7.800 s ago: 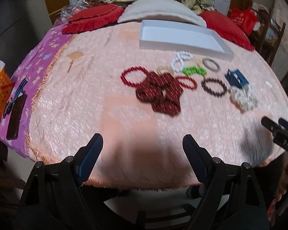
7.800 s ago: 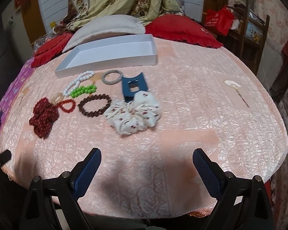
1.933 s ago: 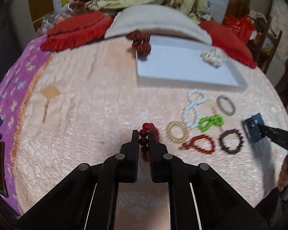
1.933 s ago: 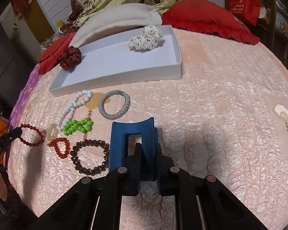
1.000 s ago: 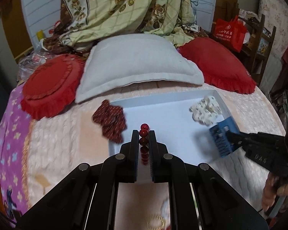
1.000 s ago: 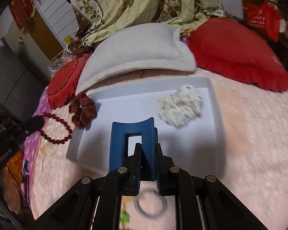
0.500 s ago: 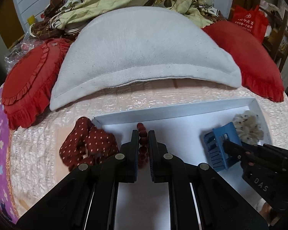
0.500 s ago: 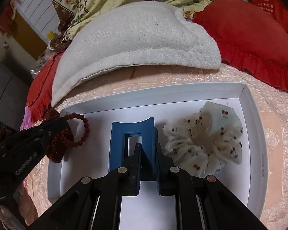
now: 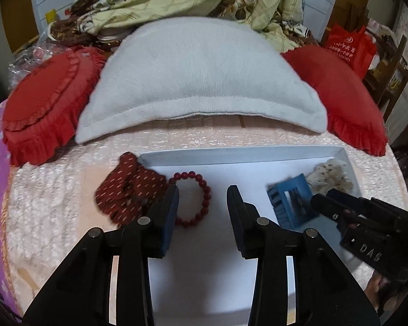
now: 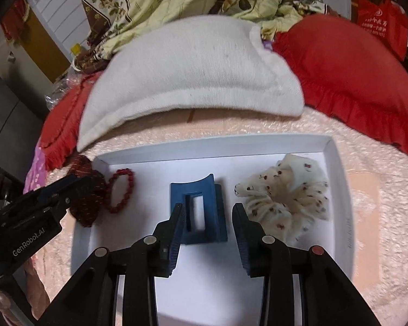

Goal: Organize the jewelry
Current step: 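Lower the blue clip and red bracelet into the white tray and open both tools, then move both tools back over the remaining bracelets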

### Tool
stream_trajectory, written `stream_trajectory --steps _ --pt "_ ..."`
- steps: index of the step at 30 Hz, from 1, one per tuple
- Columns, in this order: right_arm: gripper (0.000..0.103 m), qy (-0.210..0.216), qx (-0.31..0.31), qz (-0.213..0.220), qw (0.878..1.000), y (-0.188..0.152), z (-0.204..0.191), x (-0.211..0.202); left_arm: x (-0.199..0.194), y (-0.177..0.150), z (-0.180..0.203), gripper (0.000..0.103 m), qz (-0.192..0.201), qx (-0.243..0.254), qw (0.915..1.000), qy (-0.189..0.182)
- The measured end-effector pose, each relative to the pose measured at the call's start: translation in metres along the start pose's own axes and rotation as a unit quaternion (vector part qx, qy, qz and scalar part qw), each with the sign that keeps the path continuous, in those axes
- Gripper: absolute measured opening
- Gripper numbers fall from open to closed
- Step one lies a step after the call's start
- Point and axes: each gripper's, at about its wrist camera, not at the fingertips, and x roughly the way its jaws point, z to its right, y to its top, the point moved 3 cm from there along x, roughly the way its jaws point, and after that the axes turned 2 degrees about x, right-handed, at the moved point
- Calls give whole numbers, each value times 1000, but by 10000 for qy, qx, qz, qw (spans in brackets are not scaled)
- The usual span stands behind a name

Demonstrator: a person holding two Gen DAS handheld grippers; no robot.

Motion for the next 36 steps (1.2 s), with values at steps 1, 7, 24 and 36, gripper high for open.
stream_trajectory --steps 1,7,24,36 --pt "35 12 -6 32 10000 -2 0 -8 -12 -3 0 36 51 -20 10000 5" --pt "40 130 -44 193 9997 -32 -3 -63 -78 -35 -1 36 305 -74 9995 70" --pt "40 266 85 -367 9989 -220 48 -88 -82 -216 -23 36 -472 -277 9985 -86" --pt "40 16 -539 -179 9984 -248 15 -76 -53 -228 -14 36 -577 -86 9976 -366"
